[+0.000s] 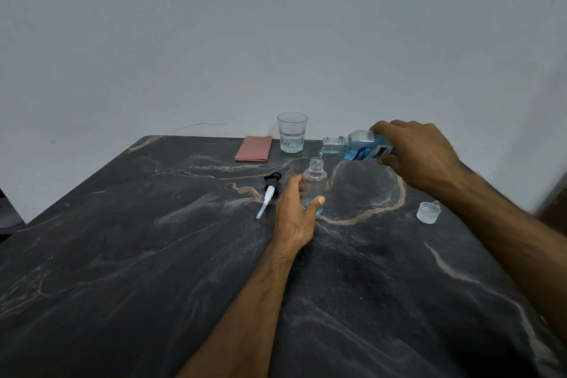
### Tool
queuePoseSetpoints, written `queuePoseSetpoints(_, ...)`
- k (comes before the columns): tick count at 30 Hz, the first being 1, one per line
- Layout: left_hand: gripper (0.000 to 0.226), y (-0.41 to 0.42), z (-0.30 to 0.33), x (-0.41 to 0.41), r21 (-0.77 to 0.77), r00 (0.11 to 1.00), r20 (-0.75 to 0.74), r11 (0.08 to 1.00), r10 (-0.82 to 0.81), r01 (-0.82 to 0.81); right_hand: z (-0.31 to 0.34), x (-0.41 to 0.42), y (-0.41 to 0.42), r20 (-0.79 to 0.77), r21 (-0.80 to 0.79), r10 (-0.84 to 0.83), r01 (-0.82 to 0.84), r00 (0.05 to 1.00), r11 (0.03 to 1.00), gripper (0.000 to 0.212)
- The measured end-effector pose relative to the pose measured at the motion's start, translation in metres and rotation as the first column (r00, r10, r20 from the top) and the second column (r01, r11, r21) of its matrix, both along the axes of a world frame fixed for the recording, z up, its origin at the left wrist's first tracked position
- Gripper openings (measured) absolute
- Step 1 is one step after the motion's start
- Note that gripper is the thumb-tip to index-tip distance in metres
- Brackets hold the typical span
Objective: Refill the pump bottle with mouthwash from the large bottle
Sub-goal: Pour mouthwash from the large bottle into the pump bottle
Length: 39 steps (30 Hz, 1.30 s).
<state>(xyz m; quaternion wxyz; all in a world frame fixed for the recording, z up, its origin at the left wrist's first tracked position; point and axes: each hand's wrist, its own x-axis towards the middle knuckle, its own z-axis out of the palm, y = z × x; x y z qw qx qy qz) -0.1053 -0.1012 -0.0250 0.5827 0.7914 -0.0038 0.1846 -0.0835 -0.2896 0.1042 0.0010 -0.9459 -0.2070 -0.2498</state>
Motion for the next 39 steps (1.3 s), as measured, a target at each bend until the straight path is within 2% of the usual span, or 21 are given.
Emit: queuePoseSetpoints(39,0.055,-0.0002,0.0012,-0.0017,-0.003,0.999,-0.039,1.0,-0.006,0.006,0.0052,0.0033,-0.0034,0.062,-0.023,-0.006,0.007,0.998,1.0,0.04)
